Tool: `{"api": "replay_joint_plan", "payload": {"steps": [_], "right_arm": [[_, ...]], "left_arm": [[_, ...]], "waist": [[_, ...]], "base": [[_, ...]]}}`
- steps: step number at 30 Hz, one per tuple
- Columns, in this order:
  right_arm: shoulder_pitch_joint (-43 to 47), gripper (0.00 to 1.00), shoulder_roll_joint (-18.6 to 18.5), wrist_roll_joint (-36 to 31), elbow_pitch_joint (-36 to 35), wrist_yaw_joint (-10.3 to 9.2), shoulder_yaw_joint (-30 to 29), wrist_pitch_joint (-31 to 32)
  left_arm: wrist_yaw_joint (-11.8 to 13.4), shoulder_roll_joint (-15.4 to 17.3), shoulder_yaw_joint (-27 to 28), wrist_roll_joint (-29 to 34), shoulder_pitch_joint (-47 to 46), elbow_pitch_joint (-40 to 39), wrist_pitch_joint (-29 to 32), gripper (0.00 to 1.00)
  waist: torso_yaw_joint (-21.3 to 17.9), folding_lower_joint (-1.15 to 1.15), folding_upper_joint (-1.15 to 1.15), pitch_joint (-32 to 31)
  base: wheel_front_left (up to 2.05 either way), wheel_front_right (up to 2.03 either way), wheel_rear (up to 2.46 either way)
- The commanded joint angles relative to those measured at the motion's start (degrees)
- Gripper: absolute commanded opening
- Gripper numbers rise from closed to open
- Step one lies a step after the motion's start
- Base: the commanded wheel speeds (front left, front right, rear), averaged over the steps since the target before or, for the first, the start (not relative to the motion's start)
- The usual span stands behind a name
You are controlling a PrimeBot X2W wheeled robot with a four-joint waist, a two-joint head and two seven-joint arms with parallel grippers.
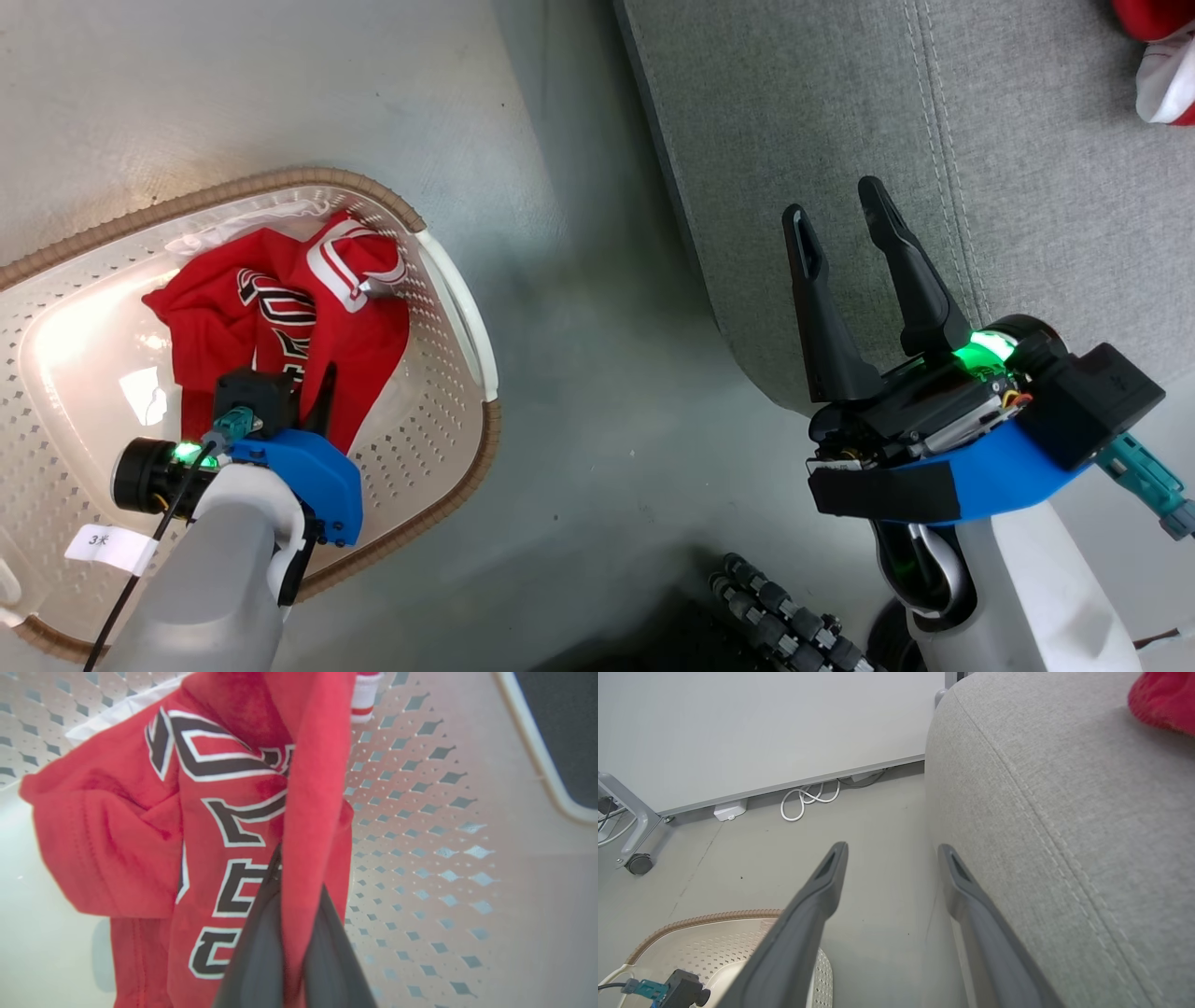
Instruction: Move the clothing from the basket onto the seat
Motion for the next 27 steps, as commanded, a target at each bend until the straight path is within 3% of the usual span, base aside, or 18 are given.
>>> {"api": "replay_joint_plan", "payload": {"steps": [1, 27], "right_arm": [[-0.6, 1.00, 0.1, -0.4, 0.0, 0.04, -0.1, -0.3], [0.3, 1.00, 0.1, -2.4, 1.6, 0.04, -0.2, -0.3]], "left_arm": [[-0.1, 0.0, 0.0, -0.2, -1.5, 0.1, -0.3, 0.00], [-0.6, -2.3, -4.4, -7.0, -0.3, 2.6, -1.8, 0.00]], "waist": [[0.0, 0.00, 0.00, -0.1], [2.7, 0.00, 0.00, -7.0]], "base": [[0.00, 0.00, 0.00], [0.00, 0.00, 0.00]]}}
